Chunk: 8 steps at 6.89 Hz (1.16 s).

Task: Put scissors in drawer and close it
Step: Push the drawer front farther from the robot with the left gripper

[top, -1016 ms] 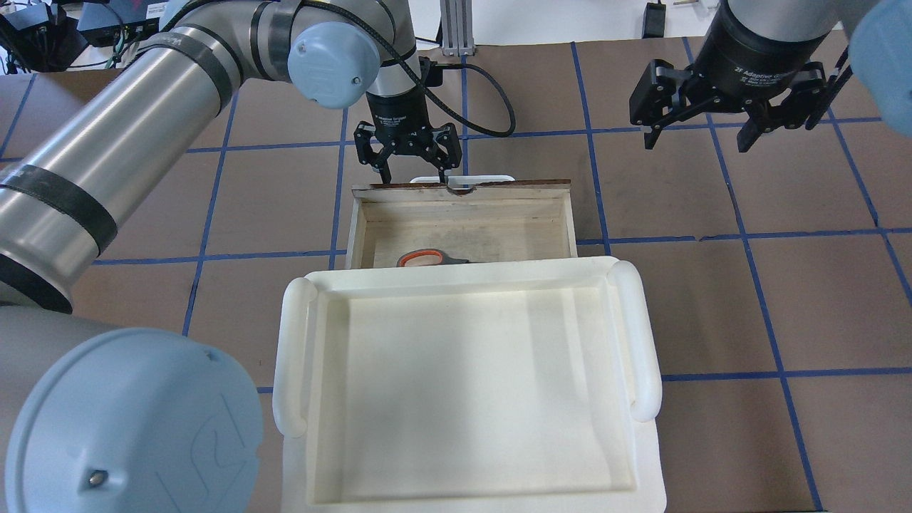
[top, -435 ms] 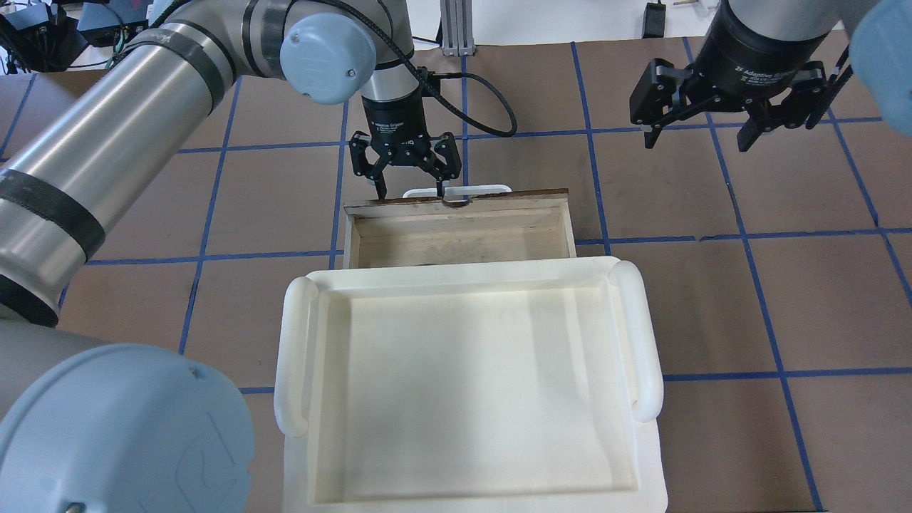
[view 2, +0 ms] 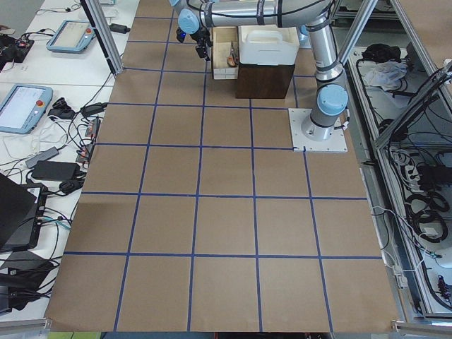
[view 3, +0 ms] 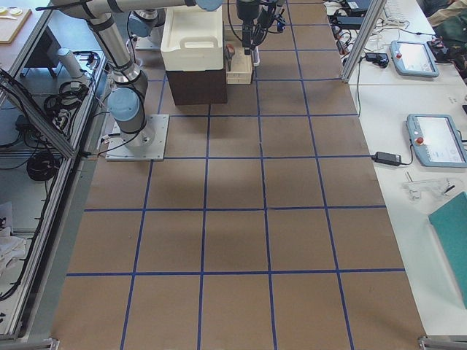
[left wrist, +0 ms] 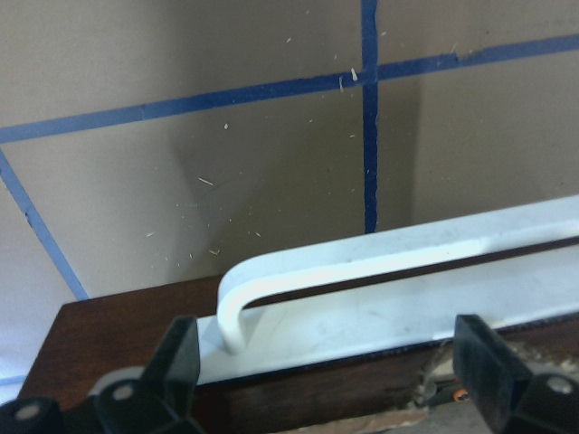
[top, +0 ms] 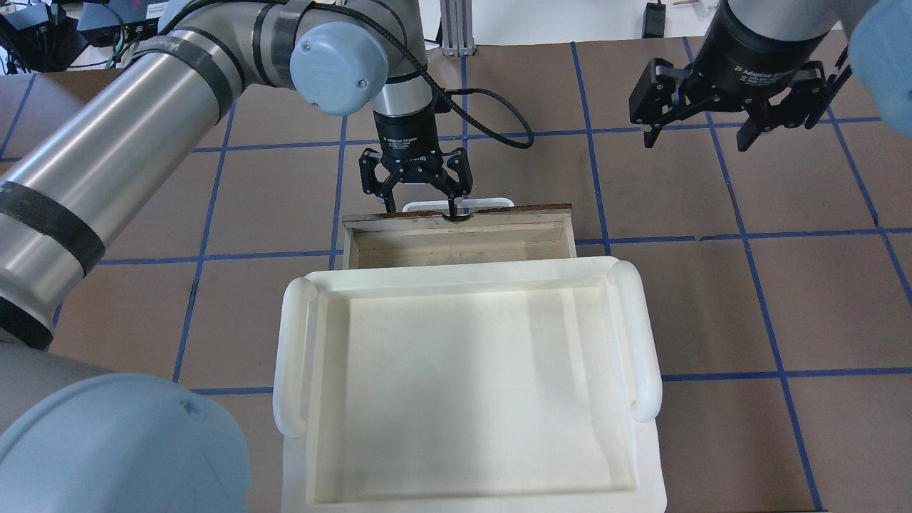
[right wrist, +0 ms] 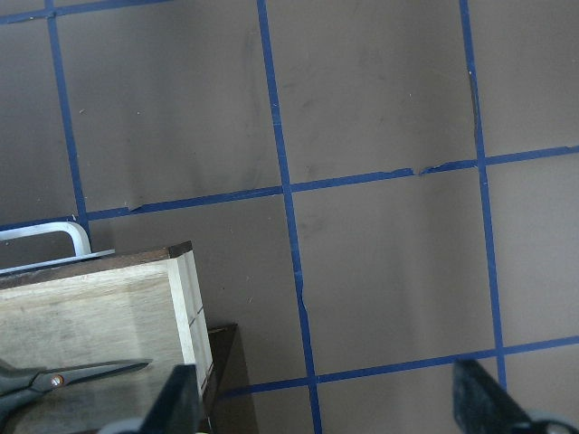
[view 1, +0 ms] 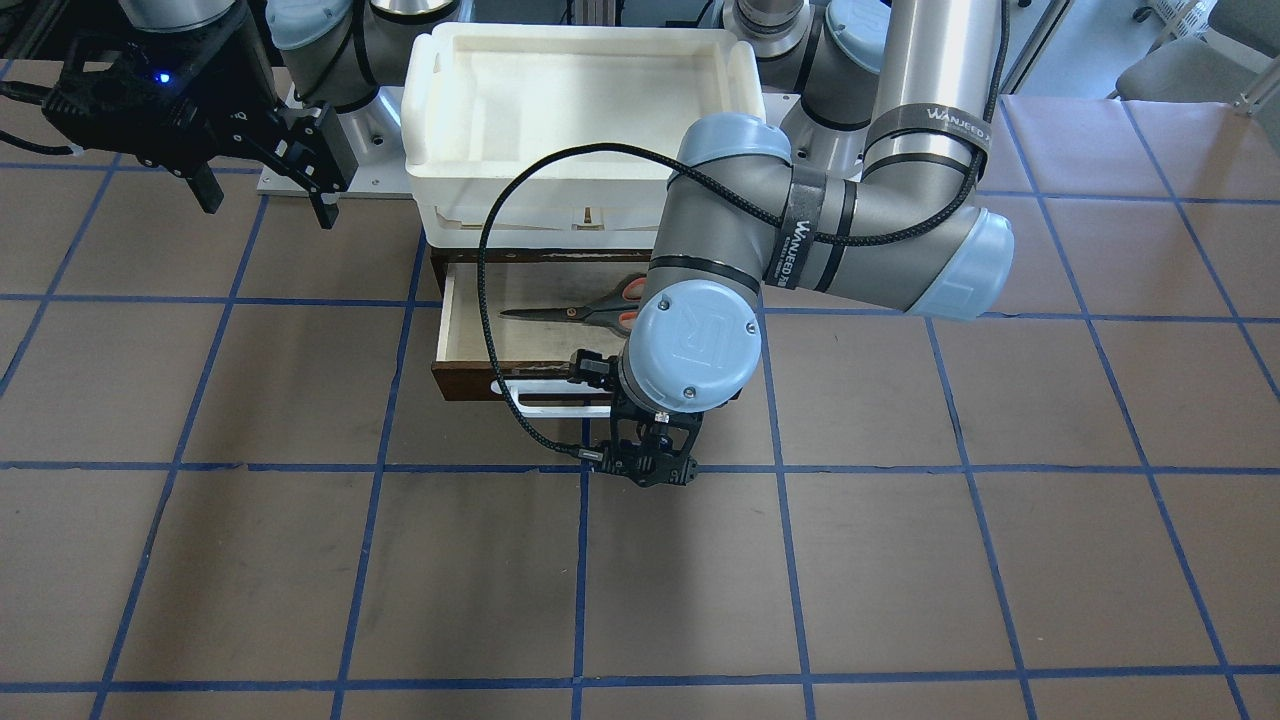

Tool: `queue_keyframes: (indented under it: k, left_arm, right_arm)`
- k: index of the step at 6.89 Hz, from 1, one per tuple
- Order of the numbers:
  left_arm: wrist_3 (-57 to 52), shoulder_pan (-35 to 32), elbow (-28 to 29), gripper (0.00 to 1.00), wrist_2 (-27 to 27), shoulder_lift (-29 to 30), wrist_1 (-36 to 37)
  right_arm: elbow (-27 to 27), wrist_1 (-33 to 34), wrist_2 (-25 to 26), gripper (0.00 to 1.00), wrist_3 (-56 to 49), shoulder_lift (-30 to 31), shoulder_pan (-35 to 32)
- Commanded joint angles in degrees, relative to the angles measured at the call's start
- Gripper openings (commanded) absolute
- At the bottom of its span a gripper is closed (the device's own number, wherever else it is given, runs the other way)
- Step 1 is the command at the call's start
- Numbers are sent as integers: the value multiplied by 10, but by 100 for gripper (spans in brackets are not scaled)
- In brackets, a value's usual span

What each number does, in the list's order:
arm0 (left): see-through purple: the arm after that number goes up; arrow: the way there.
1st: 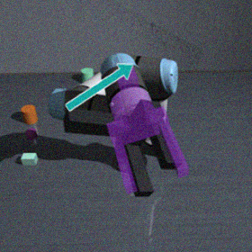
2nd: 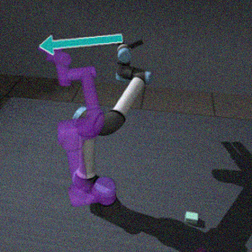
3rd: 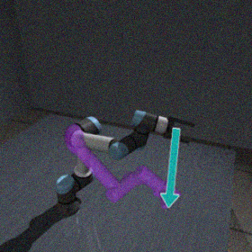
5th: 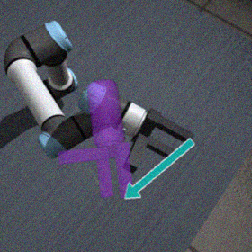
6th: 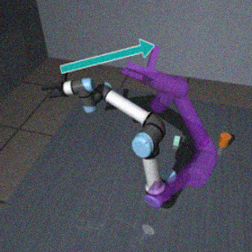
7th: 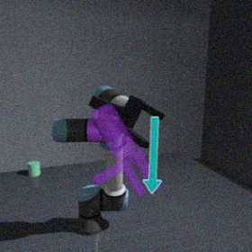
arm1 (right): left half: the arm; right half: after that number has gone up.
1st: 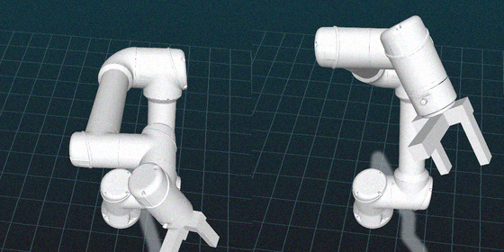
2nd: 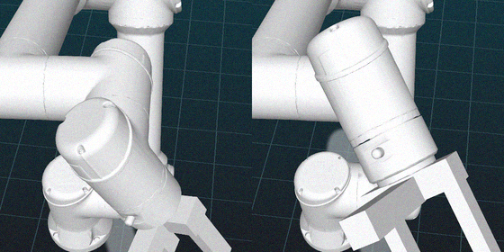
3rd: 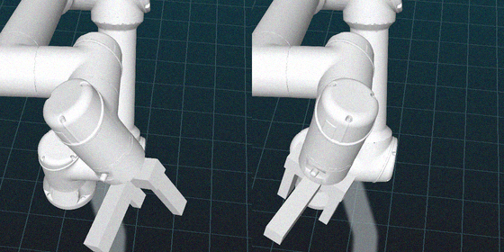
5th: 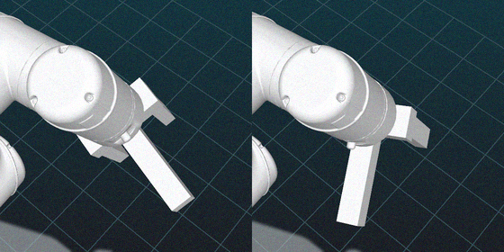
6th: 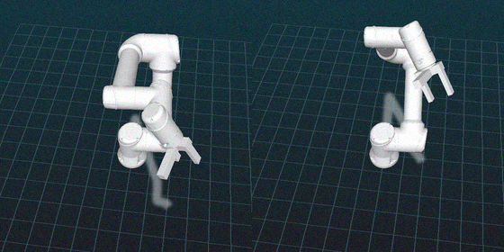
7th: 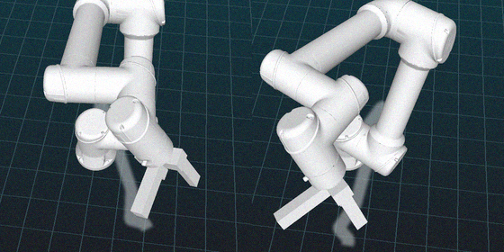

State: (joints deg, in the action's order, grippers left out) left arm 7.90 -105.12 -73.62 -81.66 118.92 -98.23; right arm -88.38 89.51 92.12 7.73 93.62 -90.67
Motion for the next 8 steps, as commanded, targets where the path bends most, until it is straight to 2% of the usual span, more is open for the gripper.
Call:
queue_keyframes:
  k: [1, 3, 4, 5, 6, 7, 8]
  left_arm:
    - [11, 4, 2, 100, -1, -5, 82]
    - [15, 4, -6, 100, -3, 17, 165]
    - [13, 4, -19, 100, -3, 25, 168]
    - [14, 3, -40, 100, -4, 24, 161]
    - [15, 2, -50, 100, -4, 16, 124]
    - [16, 2, -50, 100, -4, 8, 90]
    - [17, 0, -50, 100, -2, 6, 85]
  right_arm:
    - [0, 1, 1, 100, -1, 0, 0]
    - [1, 0, 0, 100, 0, -4, 0]
    - [0, 0, 0, 100, 0, -4, 0]
    - [0, 0, 0, 100, 0, -4, 1]
    - [1, 1, 0, 100, 1, -4, 0]
    - [0, 1, 0, 100, 1, -4, 0]
    - [0, 1, 0, 100, 1, -4, 0]
